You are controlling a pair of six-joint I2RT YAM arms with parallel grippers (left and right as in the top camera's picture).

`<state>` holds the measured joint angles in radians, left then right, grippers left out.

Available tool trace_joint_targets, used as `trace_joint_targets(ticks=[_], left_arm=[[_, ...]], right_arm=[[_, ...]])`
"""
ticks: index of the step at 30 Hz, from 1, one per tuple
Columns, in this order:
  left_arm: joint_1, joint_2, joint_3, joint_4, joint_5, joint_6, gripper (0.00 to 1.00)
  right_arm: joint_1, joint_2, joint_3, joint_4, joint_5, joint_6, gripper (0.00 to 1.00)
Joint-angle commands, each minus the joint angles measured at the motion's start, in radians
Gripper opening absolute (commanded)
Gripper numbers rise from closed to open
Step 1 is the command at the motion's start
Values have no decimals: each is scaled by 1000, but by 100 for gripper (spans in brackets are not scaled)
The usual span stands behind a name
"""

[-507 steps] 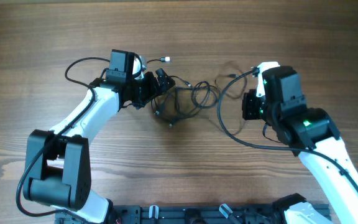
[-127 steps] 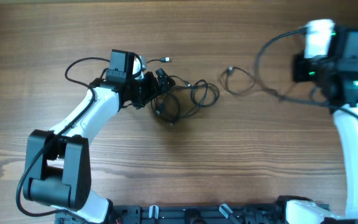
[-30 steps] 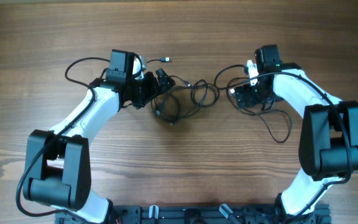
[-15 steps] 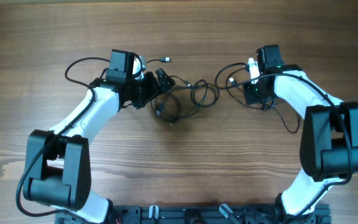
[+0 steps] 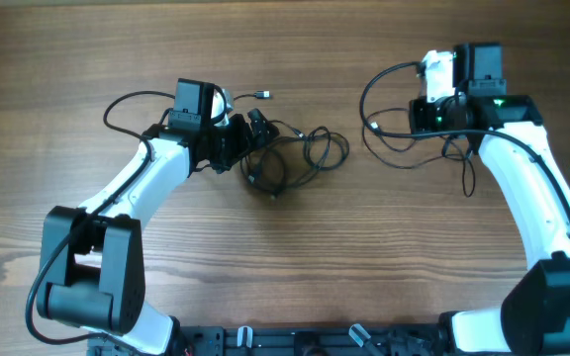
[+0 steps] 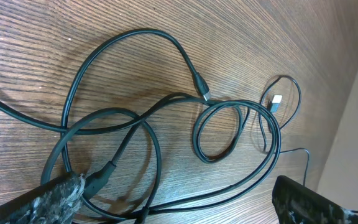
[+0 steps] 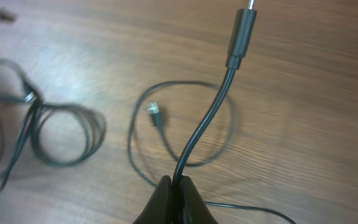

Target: Untangle cables

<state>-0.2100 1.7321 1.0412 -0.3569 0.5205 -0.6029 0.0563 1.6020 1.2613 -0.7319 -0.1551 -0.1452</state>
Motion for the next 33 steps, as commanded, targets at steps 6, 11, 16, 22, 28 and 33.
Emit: trace_joint_targets(ticks=[6,11,16,22,28,33], left_arm=[[-3,8,6,1,-3,20,100],[-3,8,6,0,-3,20,100],[-3,8,6,0,-3,20,100],[-3,8,6,1,-3,20,100],[-3,8,6,0,-3,20,100],[-3,8,6,0,-3,20,100]], right_arm=[[91,129,-13,-15,-84,-147,11],[145,249,-13,12,58,-145,100],[146,306,-13,37,107,-139,100],[148,346,-13,102,162,-145,100],[148,406,-13,109,189,-169,100],[148,439,-13,44,188,-169,83]])
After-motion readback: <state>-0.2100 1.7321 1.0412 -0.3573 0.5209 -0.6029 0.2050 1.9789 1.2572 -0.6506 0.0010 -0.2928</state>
